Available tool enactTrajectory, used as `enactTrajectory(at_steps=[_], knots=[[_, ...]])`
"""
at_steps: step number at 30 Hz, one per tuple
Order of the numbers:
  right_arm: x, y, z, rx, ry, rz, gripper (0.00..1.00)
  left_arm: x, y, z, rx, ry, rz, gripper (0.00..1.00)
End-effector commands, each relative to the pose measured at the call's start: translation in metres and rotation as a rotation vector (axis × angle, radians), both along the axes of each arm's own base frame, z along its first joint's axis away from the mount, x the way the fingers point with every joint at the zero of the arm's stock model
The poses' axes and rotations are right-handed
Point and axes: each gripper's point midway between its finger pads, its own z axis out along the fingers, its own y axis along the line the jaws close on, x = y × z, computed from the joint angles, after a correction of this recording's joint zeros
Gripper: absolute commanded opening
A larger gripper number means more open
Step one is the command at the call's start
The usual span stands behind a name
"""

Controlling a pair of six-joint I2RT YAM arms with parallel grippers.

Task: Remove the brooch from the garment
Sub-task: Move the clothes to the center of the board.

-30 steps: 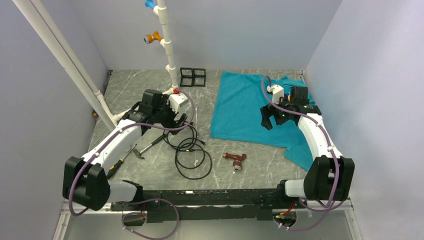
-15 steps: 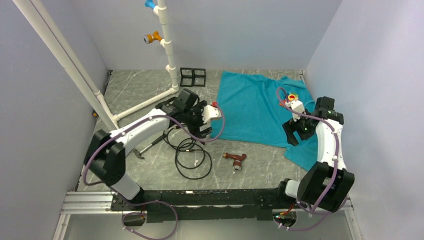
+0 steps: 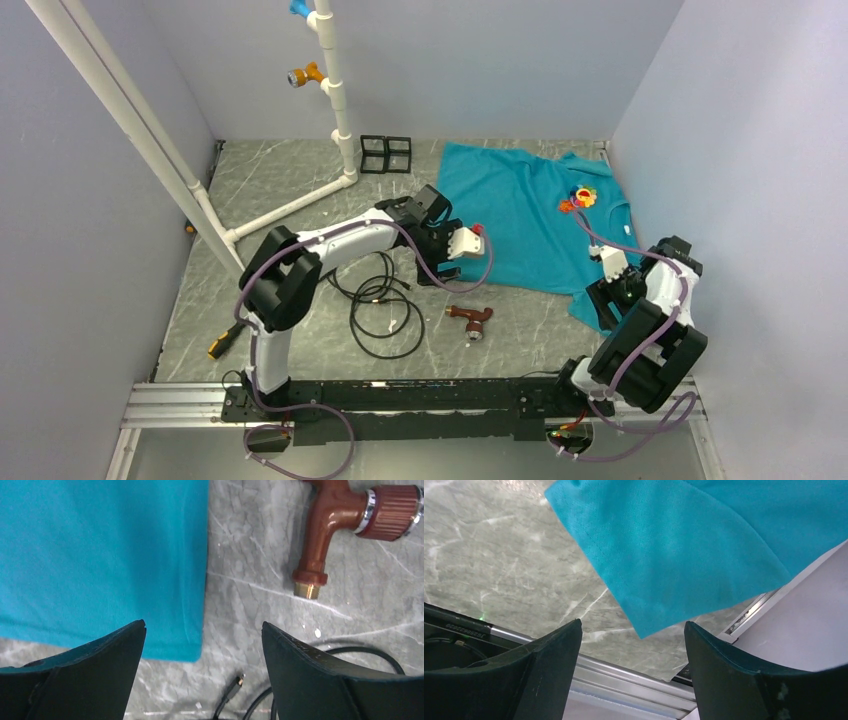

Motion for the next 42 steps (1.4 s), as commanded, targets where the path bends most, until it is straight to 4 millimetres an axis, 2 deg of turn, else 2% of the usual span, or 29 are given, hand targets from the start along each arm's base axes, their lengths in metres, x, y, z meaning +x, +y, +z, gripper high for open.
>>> enactTrajectory(at_steps=[1, 8, 14, 17, 20, 22, 24, 26, 27, 30, 34, 38, 42], knots=[[-0.001, -0.005, -0.009, -0.005, -0.009, 0.051, 0.77, 0.010, -0.022, 0.000, -0.019, -0.053, -0.060, 0.91], [-0.014, 0.010, -0.021, 0.033, 0.002, 0.075, 0.78, 0.018, -0.016, -0.033, 0.076, -0.043, -0.065, 0.90], [-0.015, 0.006, -0.040, 0.026, 0.037, 0.056, 0.78, 0.020, -0.016, -0.049, 0.112, -0.024, -0.069, 0.90], [-0.012, 0.007, -0.047, 0.029, 0.045, 0.054, 0.78, 0.023, -0.016, -0.056, 0.126, -0.024, -0.069, 0.86], [-0.013, 0.010, -0.056, 0.017, 0.066, 0.067, 0.66, 0.025, -0.014, -0.061, 0.150, -0.025, -0.071, 0.71], [-0.014, 0.013, -0.059, 0.011, 0.077, 0.078, 0.52, 0.028, -0.010, -0.063, 0.166, -0.030, -0.065, 0.59], [-0.015, 0.019, -0.061, 0.018, 0.086, 0.085, 0.33, 0.028, -0.006, -0.062, 0.169, -0.026, -0.067, 0.46], [-0.014, 0.025, -0.060, 0.029, 0.087, 0.093, 0.08, 0.028, -0.001, -0.056, 0.165, -0.022, -0.065, 0.33], [-0.013, 0.028, -0.058, 0.036, 0.084, 0.096, 0.00, 0.029, 0.001, -0.053, 0.163, -0.023, -0.061, 0.27], [-0.004, 0.042, -0.045, 0.071, 0.044, 0.125, 0.00, 0.039, 0.012, -0.037, 0.162, -0.048, -0.040, 0.13], [0.012, 0.066, -0.015, 0.133, -0.030, 0.179, 0.00, 0.060, 0.027, -0.004, 0.142, -0.092, 0.007, 0.00], [0.030, 0.091, 0.014, 0.171, -0.091, 0.240, 0.00, 0.081, 0.046, 0.026, 0.122, -0.149, 0.053, 0.00], [0.047, 0.119, 0.043, 0.225, -0.131, 0.300, 0.00, 0.097, 0.072, 0.049, 0.126, -0.190, 0.099, 0.00]])
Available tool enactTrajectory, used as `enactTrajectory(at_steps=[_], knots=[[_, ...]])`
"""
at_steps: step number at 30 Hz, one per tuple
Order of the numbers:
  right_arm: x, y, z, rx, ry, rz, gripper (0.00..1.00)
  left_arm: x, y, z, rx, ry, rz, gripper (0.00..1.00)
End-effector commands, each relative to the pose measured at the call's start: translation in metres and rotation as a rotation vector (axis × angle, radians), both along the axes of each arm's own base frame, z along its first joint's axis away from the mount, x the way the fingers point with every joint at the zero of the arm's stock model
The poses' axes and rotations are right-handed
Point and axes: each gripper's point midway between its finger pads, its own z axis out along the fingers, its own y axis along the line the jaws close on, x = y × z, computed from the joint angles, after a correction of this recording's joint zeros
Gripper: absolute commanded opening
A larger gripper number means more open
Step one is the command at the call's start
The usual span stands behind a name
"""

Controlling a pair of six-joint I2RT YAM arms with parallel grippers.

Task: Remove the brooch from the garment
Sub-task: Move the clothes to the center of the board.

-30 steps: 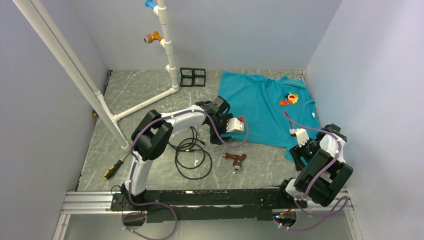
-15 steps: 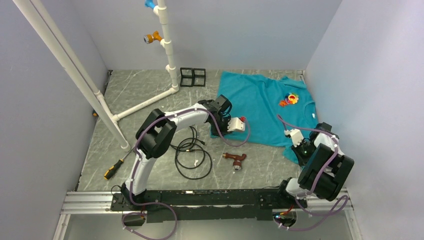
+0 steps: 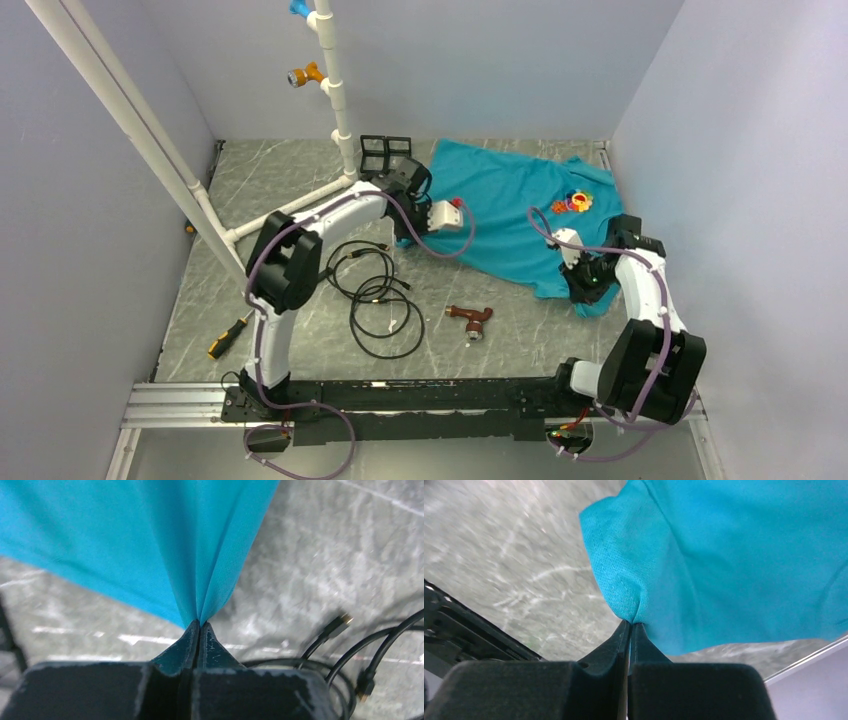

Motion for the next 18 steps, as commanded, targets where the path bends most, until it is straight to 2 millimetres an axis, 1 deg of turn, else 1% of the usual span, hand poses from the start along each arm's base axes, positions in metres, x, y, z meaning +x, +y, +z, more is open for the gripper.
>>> enactTrajectory(at_steps=[1, 4, 6, 10, 12, 15, 16, 18], knots=[[0.015, 0.041, 0.039, 0.125, -0.045, 0.049, 0.00, 0.020, 0.027, 0.068, -0.037, -0.120, 0.027, 0.00], [0.022, 0.063, 0.054, 0.154, -0.050, 0.111, 0.00, 0.022, 0.052, 0.079, -0.027, -0.125, 0.059, 0.00], [0.022, 0.083, 0.064, 0.190, -0.041, 0.171, 0.00, 0.020, 0.070, 0.084, -0.012, -0.130, 0.078, 0.00], [0.011, 0.127, 0.077, 0.233, -0.016, 0.311, 0.00, 0.005, 0.102, 0.094, 0.005, -0.152, 0.098, 0.00], [0.001, 0.148, 0.081, 0.241, -0.005, 0.388, 0.00, -0.008, 0.118, 0.095, 0.020, -0.143, 0.108, 0.00], [-0.019, 0.176, 0.085, 0.253, 0.014, 0.501, 0.00, -0.029, 0.141, 0.094, 0.036, -0.124, 0.124, 0.00], [-0.025, 0.182, 0.086, 0.254, 0.017, 0.528, 0.00, -0.039, 0.148, 0.097, 0.039, -0.129, 0.123, 0.00], [-0.038, 0.193, 0.088, 0.253, 0.025, 0.582, 0.00, -0.059, 0.159, 0.095, 0.051, -0.119, 0.124, 0.00]])
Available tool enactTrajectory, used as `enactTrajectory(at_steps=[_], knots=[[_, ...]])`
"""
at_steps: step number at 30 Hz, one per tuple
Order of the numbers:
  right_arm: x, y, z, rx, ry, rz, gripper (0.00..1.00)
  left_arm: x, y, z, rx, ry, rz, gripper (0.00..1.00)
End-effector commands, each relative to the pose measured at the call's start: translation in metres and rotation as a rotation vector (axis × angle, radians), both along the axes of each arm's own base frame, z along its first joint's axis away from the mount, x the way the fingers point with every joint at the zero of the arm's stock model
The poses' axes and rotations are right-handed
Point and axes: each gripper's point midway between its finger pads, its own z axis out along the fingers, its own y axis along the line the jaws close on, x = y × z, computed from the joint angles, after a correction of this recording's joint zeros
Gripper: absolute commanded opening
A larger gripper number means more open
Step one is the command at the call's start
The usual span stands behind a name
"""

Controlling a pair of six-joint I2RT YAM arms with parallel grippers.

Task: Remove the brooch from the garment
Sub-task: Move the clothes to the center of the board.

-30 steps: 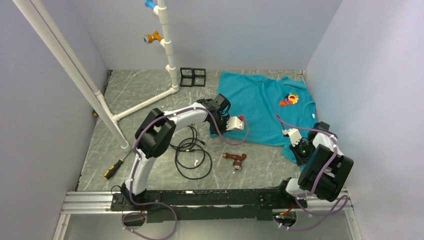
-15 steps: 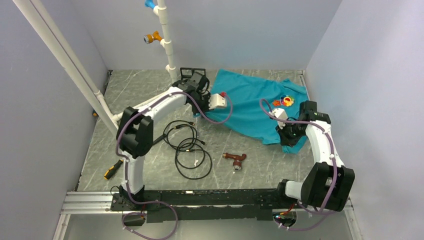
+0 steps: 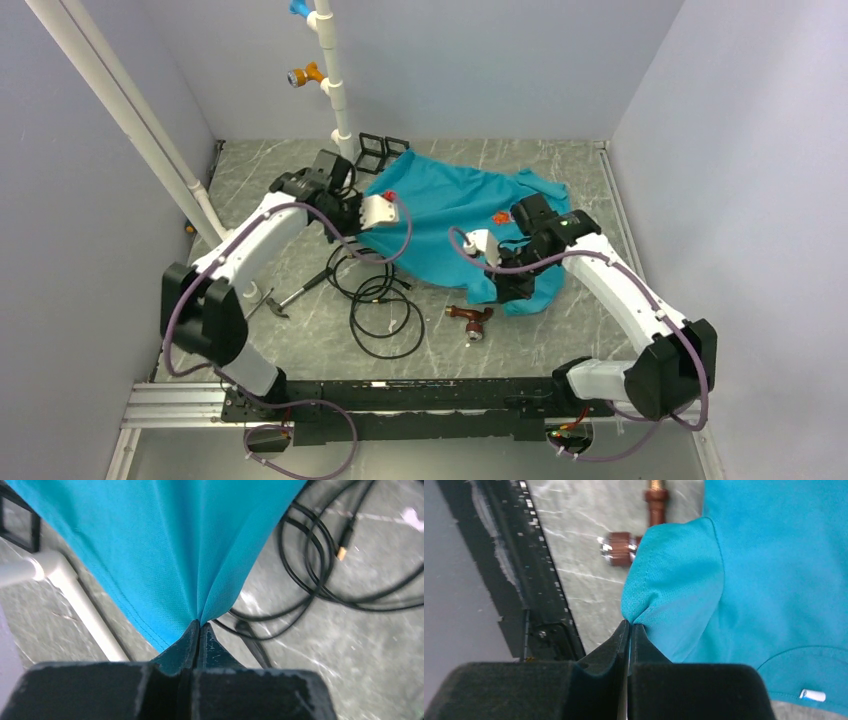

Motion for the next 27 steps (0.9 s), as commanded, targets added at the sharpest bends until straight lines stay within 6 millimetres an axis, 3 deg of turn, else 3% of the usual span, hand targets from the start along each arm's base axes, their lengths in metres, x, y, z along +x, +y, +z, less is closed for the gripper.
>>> enactTrajectory(at_steps=[1, 6, 12, 18, 21, 22, 23, 25, 27], knots=[[-0.032, 0.026, 0.019, 0.043, 0.022, 0.084, 0.00, -0.049, 0.027, 0.009, 0.028, 0.013, -0.031, 0.00], [-0.058, 0.032, 0.014, -0.010, 0.029, 0.172, 0.00, -0.107, 0.050, -0.006, 0.049, 0.084, -0.039, 0.00], [-0.084, 0.029, 0.001, -0.059, 0.109, 0.244, 0.00, -0.161, 0.071, -0.028, 0.070, 0.162, -0.053, 0.00], [-0.096, 0.017, -0.011, -0.109, 0.158, 0.283, 0.00, -0.193, 0.083, -0.051, 0.094, 0.226, -0.083, 0.00], [-0.096, 0.007, -0.029, -0.175, 0.167, 0.286, 0.00, -0.205, 0.084, -0.063, 0.095, 0.270, -0.109, 0.00], [-0.093, 0.007, -0.035, -0.190, 0.160, 0.286, 0.00, -0.208, 0.083, -0.067, 0.090, 0.283, -0.115, 0.04], [-0.093, 0.008, -0.039, -0.197, 0.164, 0.288, 0.08, -0.209, 0.082, -0.070, 0.083, 0.293, -0.116, 0.13], [-0.086, 0.016, -0.039, -0.173, 0.150, 0.278, 0.40, -0.206, 0.076, -0.073, 0.054, 0.295, -0.108, 0.40], [-0.070, 0.031, -0.026, -0.118, 0.089, 0.250, 0.57, -0.196, 0.066, -0.071, 0.010, 0.275, -0.091, 0.61]])
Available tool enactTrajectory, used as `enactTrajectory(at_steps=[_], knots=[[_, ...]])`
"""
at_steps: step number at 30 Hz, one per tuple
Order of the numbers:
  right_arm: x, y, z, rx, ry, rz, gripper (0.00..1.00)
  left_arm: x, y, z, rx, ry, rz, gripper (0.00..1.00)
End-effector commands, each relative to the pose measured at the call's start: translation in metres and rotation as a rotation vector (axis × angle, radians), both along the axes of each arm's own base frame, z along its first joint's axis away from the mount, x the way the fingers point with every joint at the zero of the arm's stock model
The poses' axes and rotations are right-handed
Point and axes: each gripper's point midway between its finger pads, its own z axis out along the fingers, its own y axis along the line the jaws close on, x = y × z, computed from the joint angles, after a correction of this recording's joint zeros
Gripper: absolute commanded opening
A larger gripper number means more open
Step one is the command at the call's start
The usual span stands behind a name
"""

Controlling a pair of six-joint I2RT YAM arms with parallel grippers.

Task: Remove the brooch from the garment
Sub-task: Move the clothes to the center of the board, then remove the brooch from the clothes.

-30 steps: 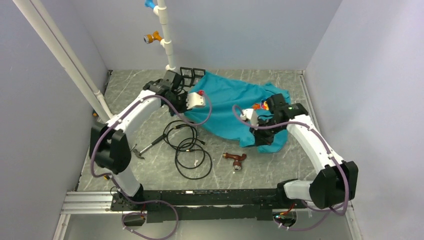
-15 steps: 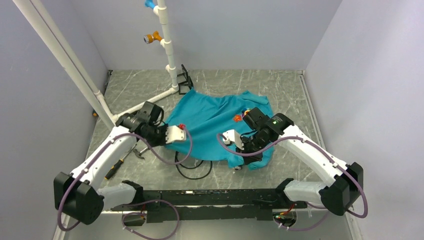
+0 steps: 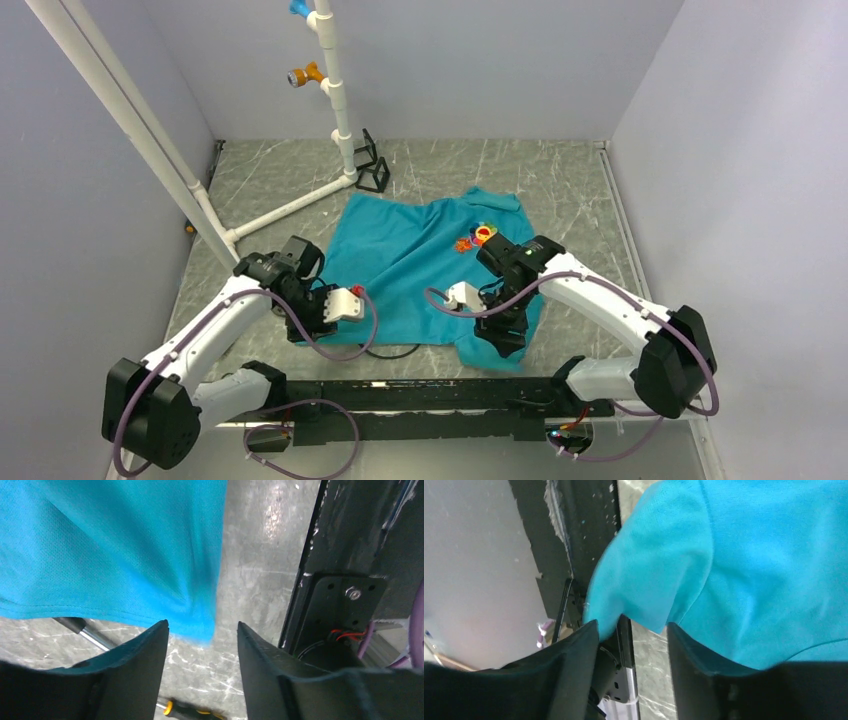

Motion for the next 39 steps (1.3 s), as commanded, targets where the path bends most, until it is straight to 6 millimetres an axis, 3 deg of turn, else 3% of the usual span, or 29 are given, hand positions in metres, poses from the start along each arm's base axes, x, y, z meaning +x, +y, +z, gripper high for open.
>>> enactTrajectory(at_steps=[1, 2, 3, 5, 8, 14, 17, 21, 25, 35, 39], knots=[[0.037, 0.029, 0.020, 0.116, -0.142, -0.038, 0.62, 0.013, -0.027, 0.007, -0.127, -0.011, 0.008, 0.70], [0.048, 0.034, 0.030, 0.149, -0.175, -0.069, 0.66, 0.018, -0.035, 0.012, -0.159, -0.013, 0.018, 0.83], [0.060, 0.039, 0.041, 0.191, -0.206, -0.105, 0.68, 0.024, -0.043, 0.019, -0.192, -0.015, 0.026, 0.88], [0.090, 0.041, 0.061, 0.270, -0.252, -0.207, 0.69, 0.040, -0.063, 0.038, -0.279, -0.022, 0.045, 0.91], [0.152, 0.028, 0.078, 0.356, -0.315, -0.447, 0.69, 0.072, -0.091, 0.066, -0.397, -0.066, 0.104, 0.92], [0.240, 0.007, 0.064, 0.381, -0.362, -0.792, 0.67, 0.131, -0.147, 0.122, -0.673, -0.109, 0.186, 0.91], [0.263, 0.006, 0.053, 0.364, -0.364, -0.859, 0.65, 0.160, -0.163, 0.139, -0.751, -0.131, 0.261, 0.91], [0.279, 0.012, 0.041, 0.369, -0.337, -0.883, 0.63, 0.187, -0.176, 0.141, -0.789, -0.144, 0.328, 0.90], [0.285, 0.029, 0.028, 0.376, -0.282, -0.875, 0.59, 0.199, -0.183, 0.132, -0.790, -0.117, 0.357, 0.88], [0.293, 0.057, -0.020, 0.303, -0.189, -0.825, 0.52, 0.199, -0.188, 0.119, -0.808, -0.072, 0.388, 0.87], [0.295, 0.060, -0.033, 0.283, -0.164, -0.827, 0.52, 0.199, -0.189, 0.116, -0.811, -0.061, 0.393, 0.87]])
